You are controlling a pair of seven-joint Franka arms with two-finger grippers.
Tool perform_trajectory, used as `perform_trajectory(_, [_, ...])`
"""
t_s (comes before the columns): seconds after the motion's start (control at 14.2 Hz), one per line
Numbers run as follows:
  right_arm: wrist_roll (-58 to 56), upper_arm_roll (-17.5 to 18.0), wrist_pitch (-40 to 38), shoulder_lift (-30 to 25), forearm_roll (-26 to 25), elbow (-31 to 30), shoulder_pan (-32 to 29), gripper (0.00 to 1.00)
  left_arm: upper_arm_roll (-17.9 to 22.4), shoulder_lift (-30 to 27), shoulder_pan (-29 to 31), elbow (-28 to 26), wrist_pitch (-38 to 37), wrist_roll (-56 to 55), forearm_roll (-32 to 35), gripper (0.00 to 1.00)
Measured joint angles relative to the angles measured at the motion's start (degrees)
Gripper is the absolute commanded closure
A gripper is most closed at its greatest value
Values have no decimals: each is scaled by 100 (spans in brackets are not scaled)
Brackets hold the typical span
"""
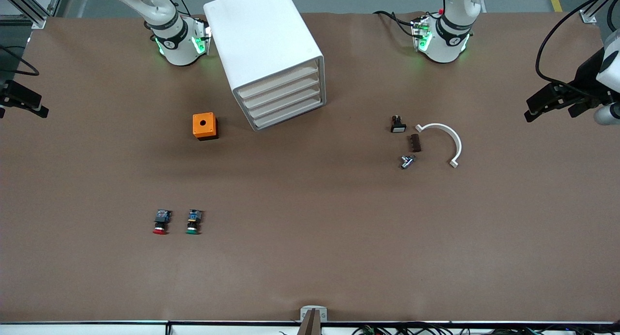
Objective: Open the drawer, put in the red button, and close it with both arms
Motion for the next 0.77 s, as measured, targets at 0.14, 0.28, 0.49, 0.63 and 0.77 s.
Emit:
perform_trajectory(0.14, [0,0,0,0,-5,0,0,0,1,2,0,0,0,0,0,0])
perform_trajectory(0.28, [0,0,0,0,-11,0,0,0,3,7,3,-1,0,0,0,0])
perform_trajectory(0.49, [0,0,-3,0,-13,0,0,0,18,55,43,-2,0,0,0,0])
perform_trajectory(0.63, [0,0,-5,0,-14,0,0,0,28,131,171,-9,-3,0,0,0])
perform_trajectory(0.77, [0,-1,-7,0,-15,0,0,0,38,256,374,-17,-4,7,0,0])
